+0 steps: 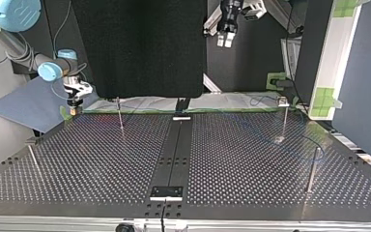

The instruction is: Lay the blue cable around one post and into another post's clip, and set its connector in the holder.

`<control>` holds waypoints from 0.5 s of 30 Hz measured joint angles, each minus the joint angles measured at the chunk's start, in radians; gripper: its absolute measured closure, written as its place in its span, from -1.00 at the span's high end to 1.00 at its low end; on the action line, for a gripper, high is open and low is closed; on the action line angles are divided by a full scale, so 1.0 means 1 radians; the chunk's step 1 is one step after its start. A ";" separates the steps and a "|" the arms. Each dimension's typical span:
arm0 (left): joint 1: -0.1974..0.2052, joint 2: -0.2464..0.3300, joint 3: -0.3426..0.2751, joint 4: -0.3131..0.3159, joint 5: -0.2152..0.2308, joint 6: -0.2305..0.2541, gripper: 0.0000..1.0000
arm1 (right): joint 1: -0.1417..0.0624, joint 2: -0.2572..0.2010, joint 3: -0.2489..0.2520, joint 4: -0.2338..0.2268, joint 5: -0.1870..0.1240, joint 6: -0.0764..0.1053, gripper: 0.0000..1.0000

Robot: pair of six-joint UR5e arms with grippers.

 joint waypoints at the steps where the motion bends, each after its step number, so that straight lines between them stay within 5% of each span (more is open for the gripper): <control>1: 0.002 0.000 0.000 -0.002 0.000 0.001 0.95 | 0.000 -0.001 -0.001 0.007 0.005 -0.006 -1.00; 8: 0.011 0.000 0.000 -0.005 0.000 0.002 0.95 | 0.011 -0.039 -0.005 0.073 0.050 -0.054 -1.00; 15: 0.018 0.000 0.000 -0.005 0.000 0.002 0.95 | 0.039 -0.100 -0.003 0.118 0.065 -0.070 -1.00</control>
